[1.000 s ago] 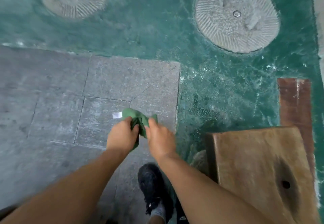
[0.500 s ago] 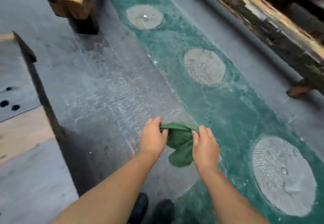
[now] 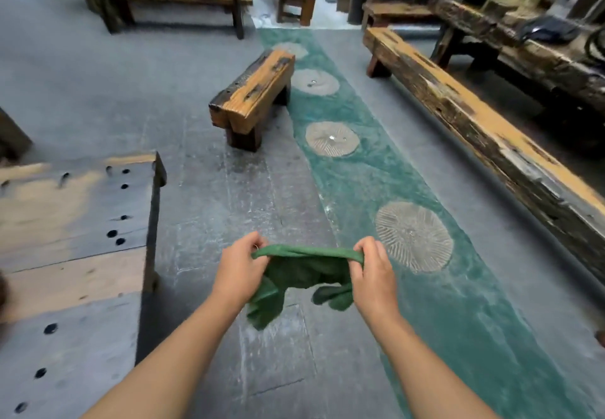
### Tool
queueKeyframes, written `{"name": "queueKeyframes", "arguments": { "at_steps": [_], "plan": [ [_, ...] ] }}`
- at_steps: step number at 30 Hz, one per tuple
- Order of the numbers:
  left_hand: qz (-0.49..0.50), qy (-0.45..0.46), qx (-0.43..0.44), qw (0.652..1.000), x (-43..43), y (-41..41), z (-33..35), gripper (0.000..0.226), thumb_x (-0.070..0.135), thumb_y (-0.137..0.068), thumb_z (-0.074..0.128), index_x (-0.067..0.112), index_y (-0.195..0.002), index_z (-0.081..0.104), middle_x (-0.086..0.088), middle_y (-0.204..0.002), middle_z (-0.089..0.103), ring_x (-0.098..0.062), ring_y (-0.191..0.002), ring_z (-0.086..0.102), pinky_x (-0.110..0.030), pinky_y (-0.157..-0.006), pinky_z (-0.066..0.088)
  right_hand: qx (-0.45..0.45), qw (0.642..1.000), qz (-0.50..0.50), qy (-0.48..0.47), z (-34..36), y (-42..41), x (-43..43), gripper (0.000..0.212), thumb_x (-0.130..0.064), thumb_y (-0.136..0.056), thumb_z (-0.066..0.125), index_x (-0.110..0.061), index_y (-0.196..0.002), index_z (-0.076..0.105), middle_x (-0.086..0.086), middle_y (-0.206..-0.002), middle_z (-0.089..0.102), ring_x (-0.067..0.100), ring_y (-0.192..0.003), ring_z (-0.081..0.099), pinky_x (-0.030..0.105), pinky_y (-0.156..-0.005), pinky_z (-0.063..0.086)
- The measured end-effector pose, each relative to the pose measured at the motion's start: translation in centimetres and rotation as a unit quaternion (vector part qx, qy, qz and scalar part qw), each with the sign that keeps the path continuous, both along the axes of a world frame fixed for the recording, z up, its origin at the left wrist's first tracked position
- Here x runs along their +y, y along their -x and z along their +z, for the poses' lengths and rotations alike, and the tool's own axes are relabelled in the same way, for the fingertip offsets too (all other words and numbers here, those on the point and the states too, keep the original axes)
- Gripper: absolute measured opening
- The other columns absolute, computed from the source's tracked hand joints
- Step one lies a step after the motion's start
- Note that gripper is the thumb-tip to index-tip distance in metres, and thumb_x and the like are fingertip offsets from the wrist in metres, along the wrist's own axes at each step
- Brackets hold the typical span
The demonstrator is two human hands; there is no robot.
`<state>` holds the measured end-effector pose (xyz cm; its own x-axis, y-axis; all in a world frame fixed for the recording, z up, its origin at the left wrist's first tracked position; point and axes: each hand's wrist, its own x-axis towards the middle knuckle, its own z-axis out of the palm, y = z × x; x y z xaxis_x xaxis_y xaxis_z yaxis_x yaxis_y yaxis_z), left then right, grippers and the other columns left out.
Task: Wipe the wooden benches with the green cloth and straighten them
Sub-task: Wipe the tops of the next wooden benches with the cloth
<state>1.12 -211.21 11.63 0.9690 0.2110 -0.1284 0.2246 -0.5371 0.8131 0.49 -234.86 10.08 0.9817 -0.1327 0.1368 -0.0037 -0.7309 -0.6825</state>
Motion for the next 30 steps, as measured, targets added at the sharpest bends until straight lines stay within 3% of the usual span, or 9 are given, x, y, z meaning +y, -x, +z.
{"name": "queueKeyframes", "arguments": {
  "at_steps": [6, 13, 18, 24, 30],
  "plan": [
    [0.087, -0.062, -0.05, 0.993, 1.3, -2.4, 5.8, 0.019, 0.003, -0.075, 0.059, 0.02, -0.069, 0.053, -0.007, -0.067, 0.062, -0.026, -0.069, 0.059, -0.041, -0.061, 0.048, -0.063, 0.983, 0.138, 0.105, 4.8, -6.1, -2.7, 0.024, -0.019, -0.086, 0.069, -0.023, -0.092, 0.046, -0.004, -0.094, 0.049, 0.031, -0.079, 0.056, 0.044, -0.066, 0.049],
    [0.173, -0.088, -0.084, 0.977, 5.9, -9.0, 8.6, 0.023, 0.003, -0.075, 0.062, 0.022, -0.066, 0.052, -0.001, -0.065, 0.06, -0.018, -0.065, 0.057, -0.032, -0.053, 0.039, -0.088, 0.97, 0.18, 0.135, 7.5, -16.9, 0.8, 0.028, -0.03, -0.086, 0.071, -0.021, -0.084, 0.045, -0.004, -0.081, 0.054, 0.027, -0.076, 0.056, 0.038, -0.06, 0.04],
    [0.257, -0.038, -0.114, 0.959, 10.5, -18.1, 7.5, 0.02, 0.002, -0.072, 0.063, 0.016, -0.067, 0.049, -0.002, -0.058, 0.052, -0.019, -0.054, 0.047, -0.032, -0.05, 0.033, -0.089, 0.968, 0.16, 0.172, 7.5, -27.2, 5.3, 0.039, -0.045, -0.082, 0.072, -0.022, -0.076, 0.041, -0.006, -0.062, 0.05, 0.024, -0.066, 0.055, 0.036, -0.056, 0.031],
    [0.231, -0.05, -0.108, 0.966, 17.0, -31.1, 7.6, 0.028, 0.001, -0.07, 0.062, 0.018, -0.067, 0.039, 0.001, -0.057, 0.041, -0.017, -0.053, 0.034, -0.032, -0.052, 0.027, -0.074, 0.984, 0.115, 0.113, 8.1, -40.0, 10.3, 0.038, -0.025, -0.076, 0.079, -0.027, -0.071, 0.041, -0.006, -0.067, 0.051, 0.018, -0.066, 0.045, 0.035, -0.057, 0.033],
    [0.21, -0.109, -0.105, 0.966, 22.8, -43.7, 9.9, 0.036, -0.005, -0.071, 0.058, 0.018, -0.062, 0.031, 0.0, -0.057, 0.038, -0.016, -0.054, 0.032, -0.032, -0.051, 0.025, -0.085, 0.984, 0.096, 0.121, 9.9, -52.0, 15.0, 0.034, -0.022, -0.079, 0.076, -0.03, -0.074, 0.044, -0.011, -0.072, 0.051, 0.023, -0.068, 0.052, 0.035, -0.056, 0.038]
  ]
}}
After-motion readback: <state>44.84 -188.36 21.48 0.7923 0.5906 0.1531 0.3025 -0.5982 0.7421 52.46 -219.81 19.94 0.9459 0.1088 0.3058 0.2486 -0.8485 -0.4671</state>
